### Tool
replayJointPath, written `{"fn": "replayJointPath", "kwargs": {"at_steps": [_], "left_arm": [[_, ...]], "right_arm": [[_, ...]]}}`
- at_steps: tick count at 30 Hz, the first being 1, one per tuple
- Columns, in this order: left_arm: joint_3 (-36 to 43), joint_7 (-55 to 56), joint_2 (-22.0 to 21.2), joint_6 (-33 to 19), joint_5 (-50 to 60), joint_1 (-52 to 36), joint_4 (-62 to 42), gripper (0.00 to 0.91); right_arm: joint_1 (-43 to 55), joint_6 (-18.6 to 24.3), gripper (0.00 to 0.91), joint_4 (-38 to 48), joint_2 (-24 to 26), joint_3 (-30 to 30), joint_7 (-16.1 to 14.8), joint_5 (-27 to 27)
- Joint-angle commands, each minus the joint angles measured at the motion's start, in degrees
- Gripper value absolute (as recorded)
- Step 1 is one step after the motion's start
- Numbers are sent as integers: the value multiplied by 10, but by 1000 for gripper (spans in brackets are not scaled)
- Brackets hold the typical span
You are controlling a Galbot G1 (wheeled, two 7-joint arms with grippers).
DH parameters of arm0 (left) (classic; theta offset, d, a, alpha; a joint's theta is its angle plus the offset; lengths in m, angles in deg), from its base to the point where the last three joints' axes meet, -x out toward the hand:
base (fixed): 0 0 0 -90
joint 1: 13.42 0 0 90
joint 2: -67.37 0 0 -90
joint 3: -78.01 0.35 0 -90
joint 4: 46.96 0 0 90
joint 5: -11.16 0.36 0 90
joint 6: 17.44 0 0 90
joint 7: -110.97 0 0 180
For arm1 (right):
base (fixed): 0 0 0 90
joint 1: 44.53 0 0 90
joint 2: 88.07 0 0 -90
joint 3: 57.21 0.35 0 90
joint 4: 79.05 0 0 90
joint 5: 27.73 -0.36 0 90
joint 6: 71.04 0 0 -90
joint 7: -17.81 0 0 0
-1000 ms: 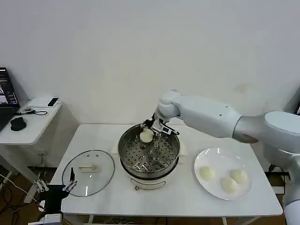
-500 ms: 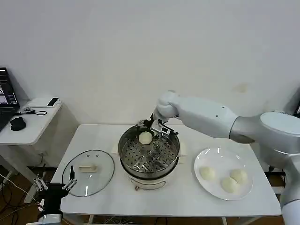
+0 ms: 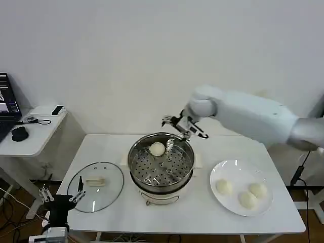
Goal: Take steamed baozi put them in steamer then cover it.
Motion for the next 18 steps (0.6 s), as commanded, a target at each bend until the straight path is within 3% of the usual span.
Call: {"fn": "replayJointPath", "kwargs": {"at_steps": [1,7,18], "left_arm": [[12,0,5,2,-3,-16,-9,907],[32,-4,10,7,2,-33,-19,907],[44,-4,11,4,14,-34,-26,907]], "right_arm": [[17,-102,907,-91,165,2,-10,-39],[-26,-111,907,-118,254,-12,-29,-32],[-196,-150,907,-116,269,76,-40,-24]]}}
